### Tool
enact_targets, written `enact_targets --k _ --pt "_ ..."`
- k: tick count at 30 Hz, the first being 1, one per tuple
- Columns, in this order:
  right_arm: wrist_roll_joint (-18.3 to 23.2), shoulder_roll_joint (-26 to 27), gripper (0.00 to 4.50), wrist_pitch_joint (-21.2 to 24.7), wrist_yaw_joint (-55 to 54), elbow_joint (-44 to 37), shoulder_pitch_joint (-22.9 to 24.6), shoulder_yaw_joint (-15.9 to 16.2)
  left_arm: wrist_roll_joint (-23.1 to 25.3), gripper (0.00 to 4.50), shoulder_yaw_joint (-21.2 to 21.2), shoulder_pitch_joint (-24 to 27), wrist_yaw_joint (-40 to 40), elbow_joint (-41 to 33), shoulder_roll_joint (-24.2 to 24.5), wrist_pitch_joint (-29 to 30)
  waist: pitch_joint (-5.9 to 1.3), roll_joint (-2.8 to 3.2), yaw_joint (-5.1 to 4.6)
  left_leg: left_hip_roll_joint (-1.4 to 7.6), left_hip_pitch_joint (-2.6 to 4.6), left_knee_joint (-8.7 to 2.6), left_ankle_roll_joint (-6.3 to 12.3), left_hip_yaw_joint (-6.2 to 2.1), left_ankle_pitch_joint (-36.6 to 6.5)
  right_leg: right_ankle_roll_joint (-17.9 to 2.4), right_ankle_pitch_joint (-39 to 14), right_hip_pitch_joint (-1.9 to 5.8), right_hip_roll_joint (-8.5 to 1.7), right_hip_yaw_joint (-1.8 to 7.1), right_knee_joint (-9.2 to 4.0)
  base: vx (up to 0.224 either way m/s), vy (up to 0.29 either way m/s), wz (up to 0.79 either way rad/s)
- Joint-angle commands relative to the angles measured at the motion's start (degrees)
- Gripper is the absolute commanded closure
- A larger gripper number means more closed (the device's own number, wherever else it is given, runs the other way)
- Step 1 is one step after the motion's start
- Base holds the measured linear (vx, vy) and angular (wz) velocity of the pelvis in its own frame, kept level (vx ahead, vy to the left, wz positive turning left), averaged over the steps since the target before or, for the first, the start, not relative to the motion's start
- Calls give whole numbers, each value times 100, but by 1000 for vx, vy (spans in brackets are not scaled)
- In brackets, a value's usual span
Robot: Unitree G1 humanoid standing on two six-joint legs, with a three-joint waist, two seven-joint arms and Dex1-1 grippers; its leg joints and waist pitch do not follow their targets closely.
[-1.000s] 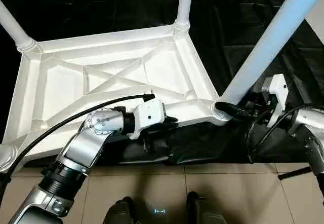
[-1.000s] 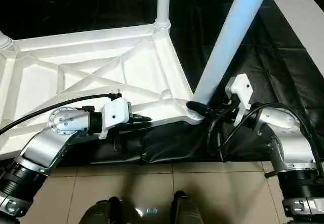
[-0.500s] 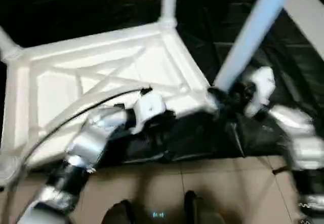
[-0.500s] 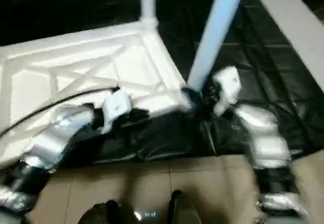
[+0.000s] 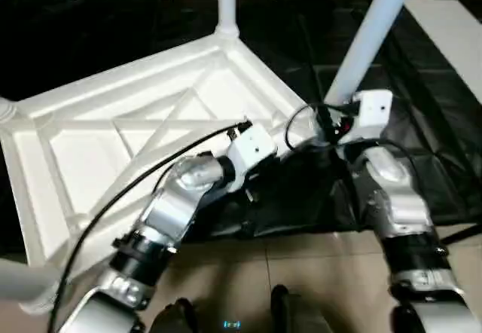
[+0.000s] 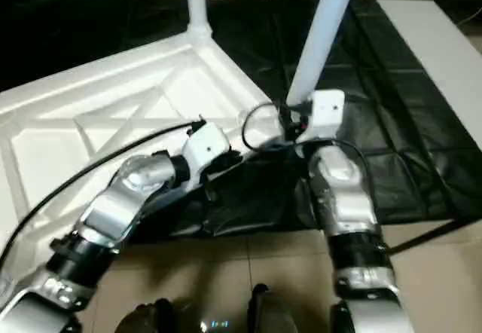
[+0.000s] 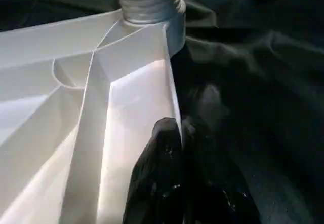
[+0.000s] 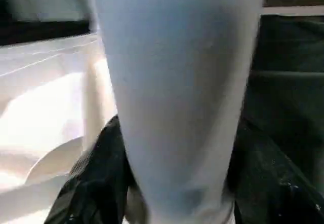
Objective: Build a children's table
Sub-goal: Rotate leg to tighten
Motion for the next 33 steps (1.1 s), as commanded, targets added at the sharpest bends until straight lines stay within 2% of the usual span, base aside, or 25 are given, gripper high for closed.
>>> enact_targets --k 1,3,4,5,6,7,8,9,10,11,14,16,19,22,26,30,32,33 --pt "118 -417 155 171 606 -6 202 -179 -235 450 -387 406 -1090 -156 370 -616 -400 9 37 17 80 -409 340 -31 -1718 -864 -1404 313 18 46 -376 0 0 0" --pt "178 -638 141 77 1026 -137 260 -171 -323 450 -348 516 -1315 -265 545 -622 -420 40 70 30 110 -380 430 -2 -1364 -1098 -997 312 12 63 -332 0 0 0" --pt "206 -726 129 85 1182 -198 291 -160 -348 450 -326 546 -1362 -287 596 -627 -432 42 78 38 105 -362 495 1 -1072 -1284 -586 345 21 64 -272 0 0 0" --pt "254 -884 129 93 1449 -307 351 -141 -386 450 -292 592 -1430 -321 677 -637 -440 38 79 40 90 -359 546 2 -922 -1366 -371 371 28 64 -241 0 0 0" --pt "384 -1251 129 58 2066 -566 502 -118 -477 450 -234 688 -1563 -402 862 -656 -448 41 101 43 87 -336 652 6 -682 -1499 -8 395 41 69 -197 0 0 0" --pt "431 -1348 129 40 2236 -633 544 -121 -503 450 -225 712 -1590 -424 914 -658 -449 47 124 46 104 -328 705 9 -612 -1555 140 405 48 75 -183 51 8 -2" --pt "527 -1470 129 23 2477 -724 601 -147 -529 450 -212 738 -1616 -448 970 -664 -465 37 131 41 96 -303 854 20 -440 -1663 466 424 49 86 -141 51 8 -2" --pt "593 -1557 129 8 2633 -771 637 -171 -551 450 -207 751 -1628 -451 1008 -691 -461 46 153 43 108 -288 981 33 -344 -1735 599 417 42 88 -130 0 0 0" --pt "661 -1637 129 -13 2784 -808 680 -206 -567 450 -198 762 -1638 -449 1037 -718 -461 31 154 47 112 -283 1033 43 -332 -1762 589 411 41 90 -133 0 0 0" --pt "731 -1699 129 -24 2915 -831 718 -248 -575 450 -190 767 -1640 -448 1058 -725 -446 38 168 52 109 -284 1077 46 -359 -1783 414 407 27 89 -143 0 0 0" --pt "841 -1794 129 -24 3215 -827 815 -332 -581 450 -159 756 -1642 -397 1083 -790 -415 40 193 74 129 -306 984 46 -656 -1700 -310 384 7 91 -211 0 0 0" --pt "849 -1798 151 -53 3289 -799 854 -336 -590 450 -141 741 -1667 -367 1081 -822 -399 30 186 69 113 -320 852 37 -825 -1579 -724 376 -3 90 -246 0 0 0" --pt "945 -1788 170 -19 3365 -852 895 -288 -630 450 -160 734 -1670 -389 1097 -813 -394 47 182 69 130 -337 720 31 -1011 -1453 -1051 354 -7 89 -281 0 0 0" --pt "990 -1757 195 9 3436 -894 913 -252 -661 450 -187 731 -1680 -403 1104 -809 -410 43 179 60 120 -329 722 30 -909 -1450 -883 361 5 84 -259 0 0 0" --pt "1021 -1754 225 16 3493 -889 910 -251 -681 450 -196 733 -1693 -414 1107 -806 -426 38 181 51 108 -305 848 36 -683 -1540 -505 376 11 83 -217 0 0 0" --pt "1002 -1712 244 44 3430 -880 920 -260 -692 450 -196 755 -1720 -438 1105 -794 -426 40 185 53 110 -303 873 36 -679 -1554 -551 378 8 79 -220 0 0 0" --pt "907 -1634 245 61 3187 -865 917 -246 -698 450 -208 758 -1706 -444 1105 -777 -413 40 180 52 105 -307 852 34 -686 -1533 -602 374 8 81 -223 0 0 0" --pt "730 -1501 246 54 2779 -816 898 -240 -654 450 -242 752 -1643 -452 1084 -716 -409 38 179 53 107 -309 836 35 -701 -1516 -646 367 7 81 -230 0 0 0"
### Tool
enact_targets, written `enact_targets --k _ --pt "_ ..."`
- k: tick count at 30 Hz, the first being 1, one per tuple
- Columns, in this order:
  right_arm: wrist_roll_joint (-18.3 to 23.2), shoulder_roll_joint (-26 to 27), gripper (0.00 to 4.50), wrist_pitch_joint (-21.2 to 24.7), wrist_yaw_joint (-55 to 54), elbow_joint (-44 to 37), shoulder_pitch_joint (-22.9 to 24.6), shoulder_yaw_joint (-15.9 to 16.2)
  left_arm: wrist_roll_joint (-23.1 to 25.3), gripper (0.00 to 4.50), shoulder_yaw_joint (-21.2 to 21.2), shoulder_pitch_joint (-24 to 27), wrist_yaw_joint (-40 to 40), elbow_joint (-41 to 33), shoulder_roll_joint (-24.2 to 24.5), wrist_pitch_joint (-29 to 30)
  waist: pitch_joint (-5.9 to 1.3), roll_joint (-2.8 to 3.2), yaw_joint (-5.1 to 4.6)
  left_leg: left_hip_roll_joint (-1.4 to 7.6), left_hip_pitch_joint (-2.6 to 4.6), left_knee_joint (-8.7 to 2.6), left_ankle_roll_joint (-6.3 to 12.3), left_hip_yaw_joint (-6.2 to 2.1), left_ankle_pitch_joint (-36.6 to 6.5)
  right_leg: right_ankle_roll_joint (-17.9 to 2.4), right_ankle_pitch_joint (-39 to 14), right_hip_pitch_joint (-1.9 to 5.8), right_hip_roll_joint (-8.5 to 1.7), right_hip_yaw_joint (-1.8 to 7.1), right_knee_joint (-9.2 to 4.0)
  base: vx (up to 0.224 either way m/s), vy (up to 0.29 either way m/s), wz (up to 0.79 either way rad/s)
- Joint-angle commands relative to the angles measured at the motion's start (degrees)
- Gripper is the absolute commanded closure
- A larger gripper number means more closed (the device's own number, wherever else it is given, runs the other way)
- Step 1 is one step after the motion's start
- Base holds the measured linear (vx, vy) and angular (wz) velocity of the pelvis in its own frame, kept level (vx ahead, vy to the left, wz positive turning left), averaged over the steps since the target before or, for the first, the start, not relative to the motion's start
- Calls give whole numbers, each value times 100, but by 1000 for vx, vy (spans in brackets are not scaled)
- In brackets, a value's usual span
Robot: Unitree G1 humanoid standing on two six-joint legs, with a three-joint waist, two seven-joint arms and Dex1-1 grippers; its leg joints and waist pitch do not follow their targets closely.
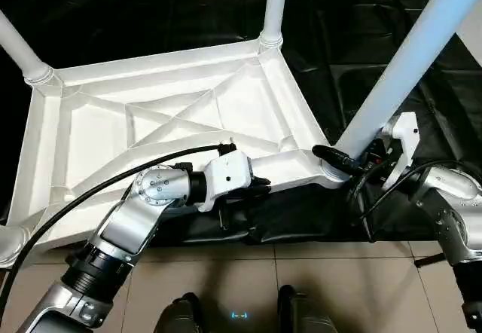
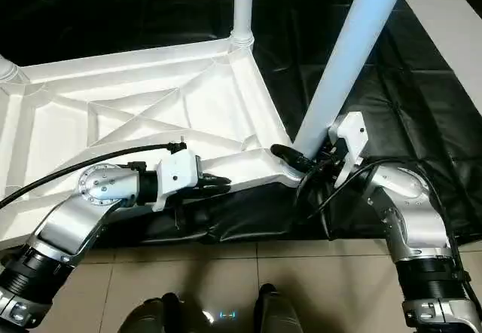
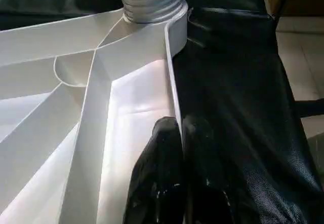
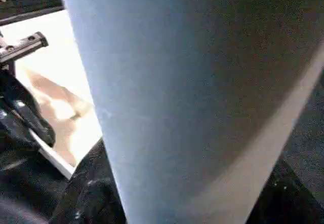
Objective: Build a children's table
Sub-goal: Rotate leg to tighten
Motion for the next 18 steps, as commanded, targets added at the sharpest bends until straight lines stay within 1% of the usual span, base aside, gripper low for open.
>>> enact_targets --k 1,2,3,4,5,6,7,8,9,10,11,12,13,14,15,16,17,18 --pt "-103 1 246 50 -713 130 -22 -447 68 450 -251 240 -282 105 136 90 -441 -59 -13 41 112 -298 813 -3 -730 -1473 -691 374 -3 76 -254 0 0 0" --pt "-360 230 249 92 -1434 293 -104 -479 197 450 -297 185 -68 140 34 250 -436 -60 -23 33 102 -306 765 -8 -799 -1433 -819 382 -5 71 -267 0 0 0" --pt "-475 339 249 100 -1777 379 -147 -505 246 450 -314 156 27 161 -22 316 -434 -67 -33 37 104 -308 724 -4 -814 -1407 -880 373 -7 76 -271 0 0 0" --pt "-591 531 251 157 -2314 516 -216 -573 314 450 -338 102 187 190 -133 461 -421 -47 -67 30 100 -337 507 -26 -980 -1295 -1332 364 -16 63 -312 0 0 0" --pt "-744 738 251 211 -2922 680 -293 -633 428 450 -370 27 405 240 -275 614 -418 -38 -78 26 106 -343 449 -27 -1031 -1256 -1439 351 -14 62 -329 0 0 0" --pt "-866 886 252 208 -3380 813 -351 -681 516 450 -402 -36 558 286 -385 683 -408 -44 -104 24 111 -350 315 -28 -1133 -1170 -1631 329 -12 62 -356 0 0 0" --pt "-938 1013 253 176 -3732 932 -405 -737 592 450 -436 -94 674 331 -475 728 -412 -50 -113 12 114 -351 272 -27 -1193 -1128 -1708 328 -7 62 -365 0 0 0" --pt "-907 1305 253 87 -4235 1232 -544 -836 734 450 -497 -219 942 441 -698 848 -419 -57 -124 9 114 -357 230 -35 -1255 -1055 -1743 327 -6 64 -371 0 0 0" --pt "-891 1403 254 58 -4386 1327 -588 -872 776 450 -517 -258 1025 476 -770 889 -421 -50 -140 9 107 -356 221 -31 -1277 -1044 -1712 321 -11 66 -368 0 0 0" --pt "-851 1726 254 -60 -4863 1676 -758 -956 924 450 -605 -406 1275 612 -1014 1009 -424 -37 -169 8 120 -358 169 -29 -1390 -1002 -1717 289 -2 61 -386 0 0 0" --pt "-855 1860 254 -112 -5059 1820 -831 -979 985 450 -649 -469 1370 670 -1112 1057 -419 -30 -170 -1 121 -361 136 -31 -1429 -978 -1734 284 10 55 -387 0 0 0" --pt "-823 1981 254 -159 -5204 1961 -911 -1006 1005 450 -670 -528 1445 730 -1215 1093 -428 -36 -169 -6 122 -372 96 -38 -1512 -928 -1672 292 21 47 -386 0 0 0" --pt "-823 1981 254 -159 -5204 1961 -911 -1006 1005 450 -670 -528 1445 730 -1215 1093 -425 -27 -162 -7 120 -376 76 -44 -1556 -899 -1638 289 19 44 -384 0 0 0" --pt "-857 2134 254 -231 -5300 2188 -1068 -922 1012 450 -701 -636 1527 828 -1374 1123 -433 -42 -169 -4 126 -386 49 -47 -1680 -871 -1556 287 32 35 -389 0 0 0" --pt "-861 2148 254 -237 -5307 2210 -1083 -912 1011 450 -704 -646 1535 837 -1389 1125 -439 -41 -165 -11 124 -384 35 -54 -1719 -861 -1527 288 33 29 -385 0 0 0" --pt "-910 2162 254 -233 -5117 2272 -1186 -781 1019 450 -696 -700 1516 890 -1398 1064 -442 -74 -176 -23 99 -394 30 -64 -1781 -829 -1489 311 41 21 -381 0 0 0" --pt "-917 2134 254 -251 -4936 2223 -1209 -729 1027 450 -674 -703 1474 903 -1355 1008 -442 -75 -172 -24 102 -396 48 -70 -1848 -806 -1490 306 43 19 -385 0 0 0" --pt "-969 2078 254 -249 -4799 2174 -1217 -664 1061 450 -644 -695 1469 916 -1311 1009 -443 -95 -177 -27 88 -398 75 -76 -1888 -789 -1502 318 42 16 -389 0 0 0"
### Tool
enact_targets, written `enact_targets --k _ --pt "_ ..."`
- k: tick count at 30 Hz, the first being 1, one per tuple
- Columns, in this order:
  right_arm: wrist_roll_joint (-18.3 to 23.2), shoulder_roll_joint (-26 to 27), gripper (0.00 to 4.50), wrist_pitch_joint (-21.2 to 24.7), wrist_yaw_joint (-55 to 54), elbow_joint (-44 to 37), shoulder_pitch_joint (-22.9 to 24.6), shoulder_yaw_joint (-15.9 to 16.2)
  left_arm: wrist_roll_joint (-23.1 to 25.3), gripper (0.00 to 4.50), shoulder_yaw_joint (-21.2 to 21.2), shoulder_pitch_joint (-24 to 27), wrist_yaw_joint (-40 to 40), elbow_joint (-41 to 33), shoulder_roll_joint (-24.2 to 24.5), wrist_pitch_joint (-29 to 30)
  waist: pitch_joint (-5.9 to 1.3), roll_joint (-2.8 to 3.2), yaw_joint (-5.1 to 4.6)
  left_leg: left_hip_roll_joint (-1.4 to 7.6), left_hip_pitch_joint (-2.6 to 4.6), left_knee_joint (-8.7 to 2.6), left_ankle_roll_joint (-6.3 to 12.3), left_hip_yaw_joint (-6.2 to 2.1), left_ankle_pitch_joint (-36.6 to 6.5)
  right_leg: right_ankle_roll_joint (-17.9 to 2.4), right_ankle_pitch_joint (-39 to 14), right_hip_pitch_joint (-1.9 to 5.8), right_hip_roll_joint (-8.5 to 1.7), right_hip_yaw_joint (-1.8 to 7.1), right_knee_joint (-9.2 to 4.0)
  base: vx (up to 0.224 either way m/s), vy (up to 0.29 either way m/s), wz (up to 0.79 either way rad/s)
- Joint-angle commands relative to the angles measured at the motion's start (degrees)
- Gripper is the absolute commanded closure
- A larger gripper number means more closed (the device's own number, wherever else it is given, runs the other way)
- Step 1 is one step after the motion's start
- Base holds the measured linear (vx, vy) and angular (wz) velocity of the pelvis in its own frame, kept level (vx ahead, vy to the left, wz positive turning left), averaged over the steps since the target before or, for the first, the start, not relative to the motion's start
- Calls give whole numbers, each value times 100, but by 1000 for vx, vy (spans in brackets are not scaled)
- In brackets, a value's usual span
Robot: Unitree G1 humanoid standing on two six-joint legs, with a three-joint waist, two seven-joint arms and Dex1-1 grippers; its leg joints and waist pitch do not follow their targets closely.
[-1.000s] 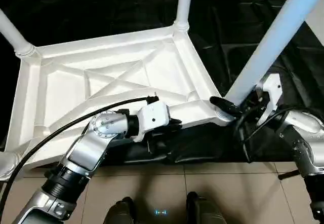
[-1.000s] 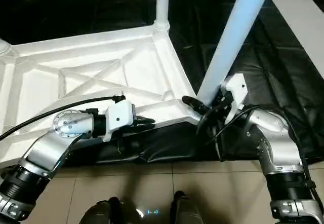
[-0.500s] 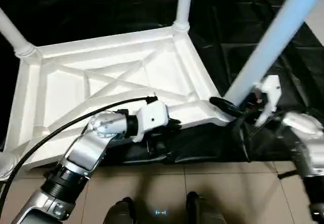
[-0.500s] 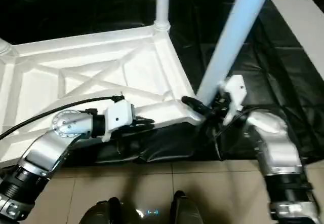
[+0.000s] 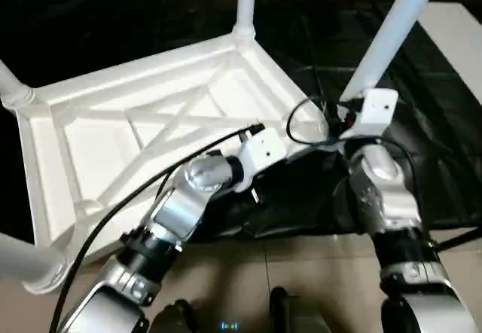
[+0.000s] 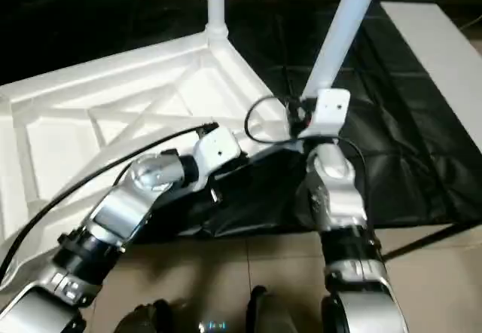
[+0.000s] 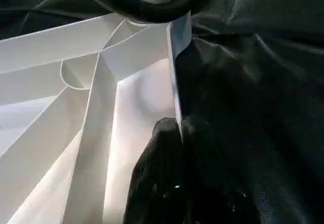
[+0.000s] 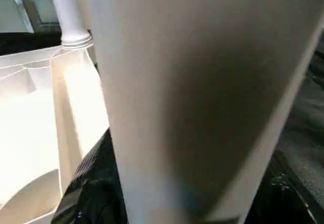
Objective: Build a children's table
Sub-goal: Rotate leg to tighten
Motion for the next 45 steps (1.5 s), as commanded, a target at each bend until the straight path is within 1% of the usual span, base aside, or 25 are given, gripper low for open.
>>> enact_targets --k 1,3,4,5,6,7,8,9,10,12,14,15,16,17,18,20,22,25,27,29,31,33,38,42,45 --pt "145 -19 254 305 149 407 126 -150 88 450 -355 153 -288 59 37 -18 -370 51 4 -15 78 -429 136 -38 -1878 -786 -1534 300 33 24 -377 0 0 0" --pt "187 -182 184 153 638 166 196 -86 109 450 -320 211 -370 81 192 -185 -370 51 5 -7 85 -429 182 -42 -1906 -793 -1547 297 34 25 -385 0 0 0" --pt "197 -280 184 122 892 57 228 -52 108 450 -307 249 -433 90 279 -272 -373 44 6 -8 83 -421 202 -39 -1864 -812 -1486 302 31 29 -381 0 0 0" --pt "287 -484 181 197 1346 -203 315 -11 106 450 -302 321 -586 102 468 -484 -381 39 28 -1 86 -406 303 -24 -1699 -921 -1253 310 27 41 -366 0 0 0" --pt "354 -572 172 242 1547 -316 353 9 96 450 -303 348 -651 102 544 -549 -383 34 38 -6 83 -400 360 -22 -1631 -966 -1142 324 36 43 -357 0 0 0" --pt "506 -823 157 311 2067 -609 464 90 50 450 -287 411 -797 91 720 -685 -388 44 47 -3 77 -395 420 -21 -1543 -1010 -996 341 32 49 -338 0 0 0" --pt "553 -921 145 322 2253 -713 508 129 25 450 -277 432 -847 86 777 -737 -400 43 60 8 66 -377 541 -27 -1256 -1124 -627 374 30 49 -289 0 0 0" --pt "631 -1173 141 413 2664 -957 632 228 -77 450 -248 482 -1030 47 889 -873 -392 64 61 17 57 -369 622 -21 -1000 -1273 -365 382 25 55 -259 0 0 0" --pt "663 -1263 138 453 2810 -1050 680 259 -100 450 -236 500 -1078 25 929 -878 -396 76 85 26 74 -352 689 -12 -827 -1407 -151 396 28 64 -227 0 0 0" --pt "771 -1559 138 534 3284 -1343 837 306 -170 450 -195 544 -1221 -21 1063 -989 -386 91 95 34 77 -344 741 0 -718 -1540 -25 393 29 72 -213 0 0 0" --pt "943 -1985 138 542 3949 -1691 1060 238 -244 450 -124 589 -1384 -45 1256 -1125 -382 79 124 49 102 -340 783 5 -751 -1590 -1 408 23 88 -211 0 0 0" --pt "986 -2089 138 549 4091 -1783 1124 214 -266 450 -104 600 -1429 -51 1303 -1158 -367 88 125 47 93 -349 805 4 -789 -1598 -34 407 31 84 -218 0 0 0" --pt "1037 -2200 138 576 4259 -1888 1198 177 -301 450 -85 612 -1479 -49 1361 -1207 -358 86 155 59 122 -346 820 13 -849 -1595 -89 396 33 92 -228 0 0 0" --pt "1136 -2350 138 620 4492 -2041 1317 119 -319 450 -70 625 -1527 -35 1449 -1276 -353 105 167 62 117 -357 804 13 -903 -1590 -232 391 22 87 -235 0 0 0" --pt "1136 -2350 138 620 4492 -2041 1317 119 -319 450 -70 625 -1527 -35 1449 -1276 -335 91 169 70 116 -369 744 11 -1055 -1550 -506 380 12 87 -271 0 0 0" --pt "1200 -2467 138 649 4638 -2107 1416 84 -343 450 -71 639 -1595 -2 1516 -1347 -322 94 165 71 120 -385 602 3 -1261 -1457 -945 365 1 88 -310 0 0 0" --pt "1243 -2489 138 714 4732 -2095 1457 80 -350 450 -74 664 -1648 -30 1539 -1360 -322 107 164 68 128 -394 485 -2 -1367 -1382 -1212 353 -3 96 -336 0 0 0" --pt "1277 -2477 155 734 4798 -2075 1475 106 -368 450 -84 672 -1666 -48 1542 -1365 -332 91 157 61 116 -390 458 -9 -1283 -1360 -1157 358 5 95 -325 0 0 0" --pt "1313 -2458 155 770 4888 -2049 1495 160 -405 450 -105 683 -1694 -81 1547 -1372 -340 98 161 63 121 -380 501 -4 -1170 -1399 -989 356 10 100 -308 0 0 0" --pt "1364 -2420 183 794 4956 -2006 1482 177 -441 450 -113 689 -1723 -93 1545 -1384 -353 93 162 58 111 -366 568 -3 -1004 -1472 -734 371 15 97 -277 0 0 0" --pt "1374 -2392 195 792 4988 -1957 1457 176 -454 450 -114 699 -1742 -99 1546 -1404 -356 100 159 59 118 -358 629 4 -907 -1537 -558 372 26 96 -261 0 0 0" --pt "1373 -2379 217 792 5016 -1925 1438 180 -465 450 -113 715 -1766 -125 1547 -1400 -353 101 162 59 116 -358 650 8 -934 -1560 -582 374 16 95 -265 0 0 0" --pt "1363 -2345 254 800 5095 -1828 1361 185 -484 450 -130 764 -1814 -194 1561 -1392 -361 98 162 61 128 -359 609 7 -1019 -1544 -757 374 13 96 -277 0 0 0" --pt "1364 -2336 260 805 5163 -1790 1350 175 -484 450 -135 777 -1824 -200 1561 -1399 -374 98 160 61 125 -349 650 8 -902 -1581 -613 382 16 96 -256 0 0 0" --pt "1259 -2290 261 768 4958 -1710 1340 148 -467 450 -137 783 -1809 -199 1553 -1384 -384 88 154 57 119 -341 675 11 -862 -1592 -604 385 14 96 -249 0 0 0"
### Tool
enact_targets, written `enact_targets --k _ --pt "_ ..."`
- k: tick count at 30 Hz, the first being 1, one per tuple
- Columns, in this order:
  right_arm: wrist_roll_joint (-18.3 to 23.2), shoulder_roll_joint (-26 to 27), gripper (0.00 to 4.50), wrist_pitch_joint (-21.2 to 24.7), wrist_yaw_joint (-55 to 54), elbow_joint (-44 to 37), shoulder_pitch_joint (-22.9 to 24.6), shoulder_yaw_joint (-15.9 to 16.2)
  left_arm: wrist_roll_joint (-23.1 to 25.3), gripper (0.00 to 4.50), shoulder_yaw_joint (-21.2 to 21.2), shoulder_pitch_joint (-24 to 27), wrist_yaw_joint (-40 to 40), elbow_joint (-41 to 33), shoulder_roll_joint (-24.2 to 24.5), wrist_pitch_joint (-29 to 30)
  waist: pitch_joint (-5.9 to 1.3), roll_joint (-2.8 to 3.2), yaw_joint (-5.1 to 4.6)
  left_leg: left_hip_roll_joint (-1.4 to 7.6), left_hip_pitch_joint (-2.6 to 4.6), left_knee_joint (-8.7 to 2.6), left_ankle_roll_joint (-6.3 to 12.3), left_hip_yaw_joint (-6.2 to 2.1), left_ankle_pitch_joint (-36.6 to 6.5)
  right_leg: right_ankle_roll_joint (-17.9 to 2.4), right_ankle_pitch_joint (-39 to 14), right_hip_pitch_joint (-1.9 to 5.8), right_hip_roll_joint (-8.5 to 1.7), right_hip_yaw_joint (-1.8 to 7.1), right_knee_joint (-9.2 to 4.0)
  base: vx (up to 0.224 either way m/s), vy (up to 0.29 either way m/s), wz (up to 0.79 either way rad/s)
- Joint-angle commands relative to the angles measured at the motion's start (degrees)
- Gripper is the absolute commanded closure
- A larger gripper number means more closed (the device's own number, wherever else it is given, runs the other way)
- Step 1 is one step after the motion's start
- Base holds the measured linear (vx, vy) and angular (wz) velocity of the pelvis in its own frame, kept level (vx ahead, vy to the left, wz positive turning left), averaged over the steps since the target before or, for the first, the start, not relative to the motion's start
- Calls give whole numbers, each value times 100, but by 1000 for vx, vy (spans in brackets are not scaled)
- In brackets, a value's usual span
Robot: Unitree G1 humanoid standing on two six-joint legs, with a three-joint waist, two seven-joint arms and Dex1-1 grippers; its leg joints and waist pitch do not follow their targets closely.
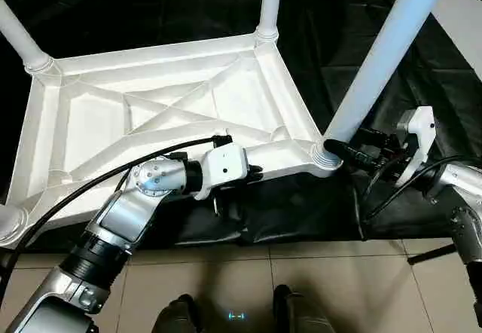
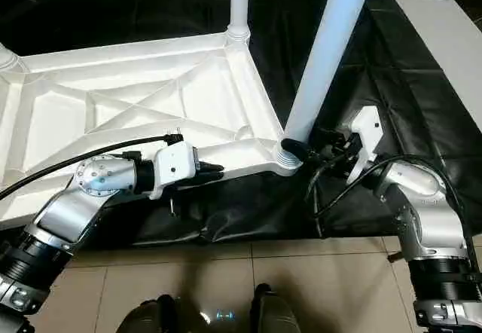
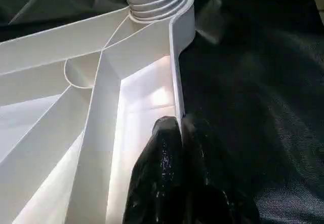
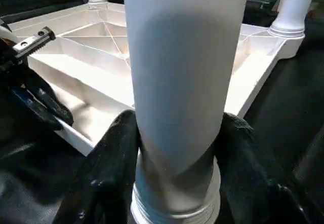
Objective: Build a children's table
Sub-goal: Rotate leg to tighten
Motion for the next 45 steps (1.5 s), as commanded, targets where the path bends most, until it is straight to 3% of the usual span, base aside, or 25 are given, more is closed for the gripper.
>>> enact_targets --k 1,4,6,7,8,11,13,17,18,20,22,24,25,29,32,34,36,38,41,45 --pt "-188 137 261 -3 -555 238 -49 -144 201 450 -359 271 -260 143 56 240 -447 -14 0 25 106 -298 650 23 -872 -1589 -628 399 -73 87 -257 0 0 0" --pt "-591 535 262 18 -1772 543 -117 -246 232 450 -335 220 61 138 -196 628 -425 -16 -45 18 93 -323 444 9 -1093 -1461 -1149 379 -83 78 -311 0 0 0" --pt "-875 1167 262 240 -3350 947 -226 -435 426 450 -263 48 861 317 -737 1208 -398 16 -96 12 99 -353 225 -5 -1381 -1284 -1670 339 -87 79 -366 0 0 0" --pt "-884 1202 262 243 -3420 971 -233 -443 436 450 -257 36 909 332 -769 1234 -387 14 -120 10 98 -365 139 -6 -1470 -1217 -1845 322 -78 77 -387 0 0 0" --pt "-934 1636 262 263 -4186 1260 -333 -535 535 450 -202 -107 1431 513 -1166 1503 -393 11 -147 -16 106 -378 -30 -36 -1731 -1012 -2284 294 -76 69 -428 0 0 0" --pt "-864 2096 263 150 -4744 1560 -481 -619 533 450 -229 -220 1645 618 -1479 1638 -396 4 -158 -39 94 -407 -66 -66 -2019 -785 -2470 277 -65 59 -469 0 0 0" --pt "-883 2617 263 49 -4969 1869 -716 -472 509 450 -343 -336 1637 656 -1758 1621 -394 14 -169 -37 101 -430 -72 -95 -2284 -670 -2568 246 -66 35 -502 0 0 0" --pt "-883 2544 263 -15 -4374 1629 -820 -258 512 450 -301 -302 1432 533 -1570 1522 -394 -12 -187 -40 82 -479 -57 -139 -2420 -511 -2472 284 -51 -10 -533 0 0 0" --pt "-881 2458 228 -27 -4279 1556 -815 -262 519 450 -287 -271 1367 510 -1485 1448 -395 -43 -178 -40 85 -472 -34 -135 -2402 -517 -2380 291 -47 -7 -532 0 0 0" --pt "-932 2249 190 -74 -4087 1420 -805 -276 536 450 -268 -188 1216 458 -1307 1351 -413 -33 -187 -39 48 -471 19 -136 -2228 -604 -2129 325 -57 1 -489 0 0 0" --pt "-880 1782 175 -164 -3485 1217 -784 -268 477 450 -259 -5 878 340 -924 1080 -432 -32 -181 -26 89 -436 82 -92 -2041 -783 -1789 305 -52 28 -473 0 0 0" --pt "-876 1431 155 -296 -2832 1156 -764 -210 411 450 -280 125 555 263 -650 772 -436 -20 -156 -17 69 -406 272 -48 -1686 -1057 -1221 336 -40 42 -408 0 0 0" --pt "-889 1290 146 -354 -2588 1133 -746 -177 357 450 -301 178 377 232 -542 543 -447 -14 -138 -19 66 -387 352 -42 -1562 -1139 -1187 362 -58 43 -403 0 0 0" --pt "-662 593 138 -263 -1321 846 -516 -98 158 450 -212 339 -19 115 -205 202 -481 28 -103 0 93 -328 647 -9 -797 -1542 -145 392 -35 53 -271 46 -9 1" --pt "-473 253 138 -259 -628 614 -314 -73 36 450 -92 351 -119 82 -123 108 -496 10 -30 -4 108 -281 967 15 -362 -1775 577 434 -25 72 -183 19 1 0" --pt "-413 180 138 -306 -445 575 -267 -71 -6 450 -86 347 -146 55 -84 107 -493 17 4 12 117 -270 1096 24 -273 -1827 587 424 -36 72 -176 0 0 0" --pt "-281 113 138 -364 -118 511 -212 -84 -34 450 -101 331 -189 66 -14 54 -467 15 17 22 113 -287 1084 22 -488 -1792 66 418 -57 62 -219 0 0 0" --pt "-171 133 162 -315 -17 485 -204 -123 -26 450 -106 324 -202 88 -10 21 -442 19 9 30 119 -313 906 16 -817 -1674 -590 400 -77 65 -284 0 0 0" --pt "-84 139 180 -245 90 467 -194 -130 -31 450 -107 322 -230 111 -25 -7 -431 15 5 32 119 -327 738 7 -1018 -1564 -961 387 -85 73 -318 0 0 0" --pt "-64 134 214 -255 156 482 -183 -123 -54 450 -124 318 -254 119 -28 -10 -449 16 3 22 114 -320 693 1 -927 -1520 -838 387 -73 75 -300 0 0 0"
